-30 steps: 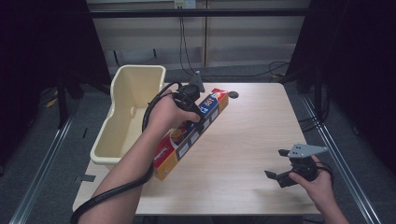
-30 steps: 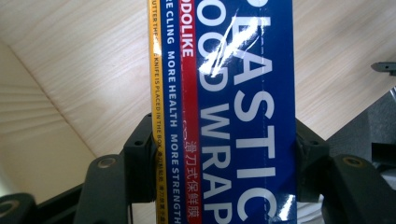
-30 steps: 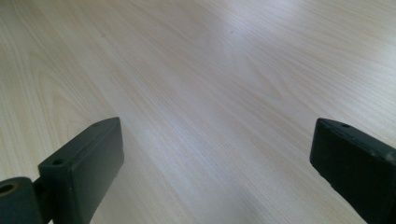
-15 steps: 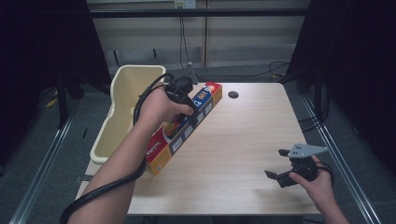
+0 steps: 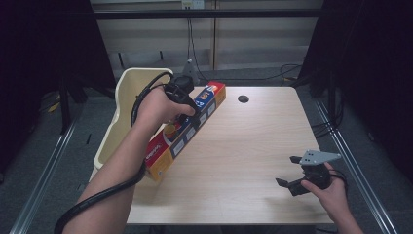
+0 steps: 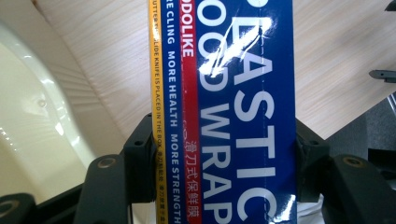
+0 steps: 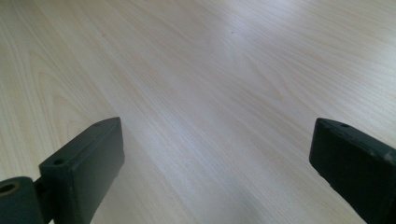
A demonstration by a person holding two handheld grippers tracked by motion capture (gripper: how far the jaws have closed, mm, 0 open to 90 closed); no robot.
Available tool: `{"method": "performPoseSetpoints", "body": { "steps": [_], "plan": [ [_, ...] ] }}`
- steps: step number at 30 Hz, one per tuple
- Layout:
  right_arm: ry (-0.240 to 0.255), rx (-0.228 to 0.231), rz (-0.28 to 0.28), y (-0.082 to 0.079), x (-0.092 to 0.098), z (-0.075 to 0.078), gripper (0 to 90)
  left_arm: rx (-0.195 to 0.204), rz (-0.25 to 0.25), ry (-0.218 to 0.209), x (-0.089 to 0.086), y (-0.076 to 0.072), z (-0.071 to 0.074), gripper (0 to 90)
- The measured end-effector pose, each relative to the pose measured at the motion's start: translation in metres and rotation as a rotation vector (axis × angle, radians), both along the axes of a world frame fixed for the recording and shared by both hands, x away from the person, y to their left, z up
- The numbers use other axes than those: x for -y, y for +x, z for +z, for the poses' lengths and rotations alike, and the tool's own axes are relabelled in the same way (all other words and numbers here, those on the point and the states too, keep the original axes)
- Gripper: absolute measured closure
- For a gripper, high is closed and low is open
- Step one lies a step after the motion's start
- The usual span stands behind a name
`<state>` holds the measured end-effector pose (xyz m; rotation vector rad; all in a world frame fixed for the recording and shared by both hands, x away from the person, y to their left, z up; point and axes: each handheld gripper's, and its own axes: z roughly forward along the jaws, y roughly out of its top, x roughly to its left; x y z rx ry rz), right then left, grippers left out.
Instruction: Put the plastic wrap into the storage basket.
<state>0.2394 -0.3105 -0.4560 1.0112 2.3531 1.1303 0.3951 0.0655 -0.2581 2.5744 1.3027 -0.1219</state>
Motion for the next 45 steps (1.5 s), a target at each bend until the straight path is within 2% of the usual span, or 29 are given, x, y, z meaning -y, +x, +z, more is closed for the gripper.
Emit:
{"method": "performPoseSetpoints", "body": {
  "steps": [17, 18, 28, 33, 44, 45],
  "plan": [
    [-0.002, 0.0, -0.001, 0.0, -0.001, 0.0, 3.3, 0.004, 0.046, -0.002, -0.02, 0.003, 0.013, 40.4],
    [-0.002, 0.0, -0.001, 0.0, -0.001, 0.0, 3.3, 0.007, 0.048, 0.008, -0.021, 0.004, 0.014, 40.4],
    [-0.001, -0.005, 0.001, 0.0, -0.001, 0.0, 3.4, 0.009, 0.079, 0.011, -0.034, 0.004, 0.02, 40.4],
    [0.0, -0.003, -0.001, 0.001, -0.001, 0.0, 3.4, 0.019, 0.115, 0.001, -0.043, 0.002, 0.024, 40.4],
    [0.001, -0.003, 0.005, 0.002, -0.002, 0.0, 3.4, 0.024, 0.145, 0.007, -0.056, -0.001, 0.026, 40.4],
    [-0.001, -0.004, 0.0, 0.003, -0.003, 0.0, 3.4, 0.025, 0.162, 0.001, -0.058, -0.002, 0.027, 40.4]
  ]
}}
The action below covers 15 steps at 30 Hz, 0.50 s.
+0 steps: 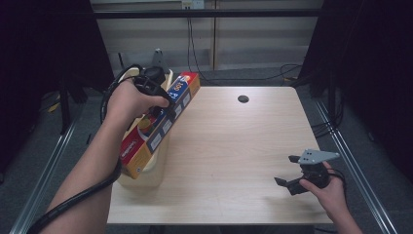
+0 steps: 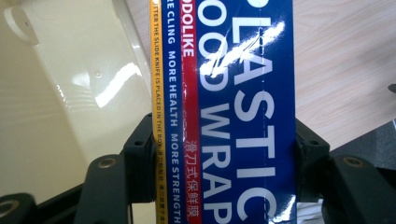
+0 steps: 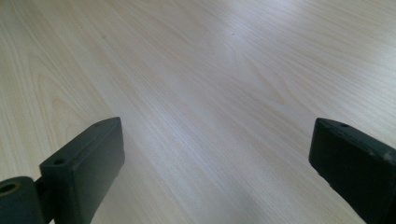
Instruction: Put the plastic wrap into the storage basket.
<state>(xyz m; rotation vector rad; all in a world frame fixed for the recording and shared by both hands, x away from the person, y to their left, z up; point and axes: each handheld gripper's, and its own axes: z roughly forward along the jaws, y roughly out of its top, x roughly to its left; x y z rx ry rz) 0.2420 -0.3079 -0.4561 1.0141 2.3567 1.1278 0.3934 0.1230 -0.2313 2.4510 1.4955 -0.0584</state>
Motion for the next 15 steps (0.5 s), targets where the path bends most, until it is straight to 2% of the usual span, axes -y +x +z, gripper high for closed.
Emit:
{"method": "performPoseSetpoints", "body": {
  "steps": [15],
  "plan": [
    [0.002, 0.004, 0.015, 0.005, -0.004, 0.0, 3.4, 0.015, 0.055, 0.01, -0.019, -0.001, 0.003, 40.4]
  ]
}}
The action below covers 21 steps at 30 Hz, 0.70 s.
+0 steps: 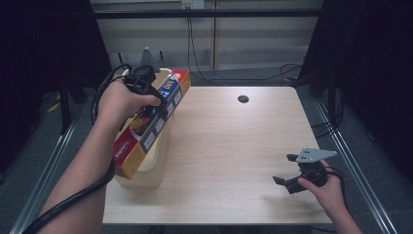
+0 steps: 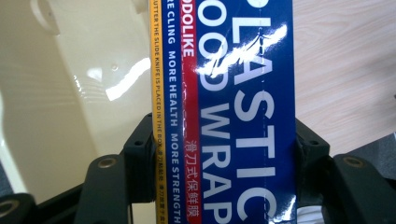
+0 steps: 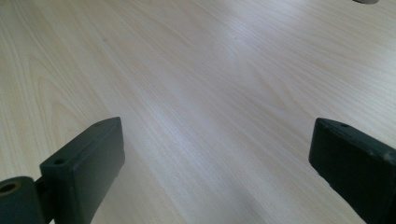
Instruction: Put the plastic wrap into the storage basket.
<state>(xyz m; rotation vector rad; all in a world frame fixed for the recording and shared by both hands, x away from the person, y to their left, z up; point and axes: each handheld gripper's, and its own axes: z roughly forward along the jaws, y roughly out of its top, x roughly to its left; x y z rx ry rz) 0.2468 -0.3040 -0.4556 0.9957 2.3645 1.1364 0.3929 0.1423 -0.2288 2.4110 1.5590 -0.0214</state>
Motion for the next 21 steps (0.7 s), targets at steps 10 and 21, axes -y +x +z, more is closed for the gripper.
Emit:
{"method": "performPoseSetpoints", "body": {
  "steps": [10, 21],
  "plan": [
    [-0.002, 0.0, 0.006, 0.001, -0.002, 0.0, 3.4, 0.016, 0.068, -0.002, -0.017, 0.001, -0.002, 40.4],
    [0.0, 0.005, 0.007, 0.002, -0.003, 0.0, 3.4, 0.013, 0.119, 0.007, -0.029, 0.001, -0.003, 40.4]
  ]
}}
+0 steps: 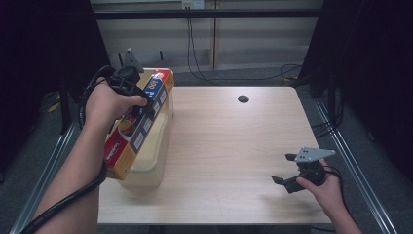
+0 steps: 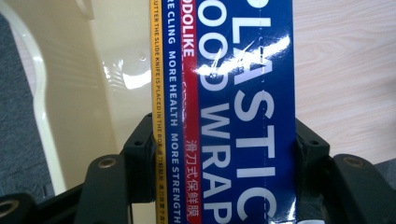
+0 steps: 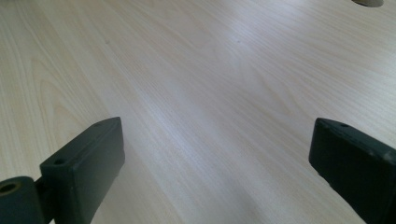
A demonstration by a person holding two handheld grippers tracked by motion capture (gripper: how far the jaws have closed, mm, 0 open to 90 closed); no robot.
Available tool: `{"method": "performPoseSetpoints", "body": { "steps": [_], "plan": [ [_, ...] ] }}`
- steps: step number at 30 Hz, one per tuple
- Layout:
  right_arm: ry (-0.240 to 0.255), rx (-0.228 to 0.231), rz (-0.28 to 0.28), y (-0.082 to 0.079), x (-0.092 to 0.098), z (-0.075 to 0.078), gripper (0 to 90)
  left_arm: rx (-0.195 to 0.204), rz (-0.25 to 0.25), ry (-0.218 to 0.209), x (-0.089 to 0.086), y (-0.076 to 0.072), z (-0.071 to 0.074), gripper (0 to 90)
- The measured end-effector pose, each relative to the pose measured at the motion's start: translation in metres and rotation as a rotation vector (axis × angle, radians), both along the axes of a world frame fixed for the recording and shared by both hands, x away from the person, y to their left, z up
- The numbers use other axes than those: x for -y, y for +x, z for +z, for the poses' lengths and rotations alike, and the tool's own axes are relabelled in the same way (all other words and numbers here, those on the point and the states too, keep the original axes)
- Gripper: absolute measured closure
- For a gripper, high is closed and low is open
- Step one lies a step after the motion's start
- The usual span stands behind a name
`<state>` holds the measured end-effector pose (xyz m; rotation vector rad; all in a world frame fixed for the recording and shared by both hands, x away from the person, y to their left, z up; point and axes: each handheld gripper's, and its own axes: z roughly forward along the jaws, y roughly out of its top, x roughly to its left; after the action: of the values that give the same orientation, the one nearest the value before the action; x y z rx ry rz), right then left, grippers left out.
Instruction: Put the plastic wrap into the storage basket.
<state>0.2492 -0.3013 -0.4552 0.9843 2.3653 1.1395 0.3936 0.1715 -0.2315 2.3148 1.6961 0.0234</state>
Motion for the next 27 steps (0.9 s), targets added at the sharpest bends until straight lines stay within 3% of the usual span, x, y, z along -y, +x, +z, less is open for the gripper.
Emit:
{"method": "performPoseSetpoints", "body": {
  "steps": [16, 27],
  "plan": [
    [0.004, 0.001, 0.002, 0.0, 0.0, 0.0, 3.4, -0.001, 0.056, 0.004, -0.012, -0.001, 0.0, 40.4],
    [0.007, 0.001, 0.012, 0.0, -0.002, 0.0, 3.4, -0.024, 0.098, 0.0, -0.024, -0.002, -0.006, 40.4]
  ]
}}
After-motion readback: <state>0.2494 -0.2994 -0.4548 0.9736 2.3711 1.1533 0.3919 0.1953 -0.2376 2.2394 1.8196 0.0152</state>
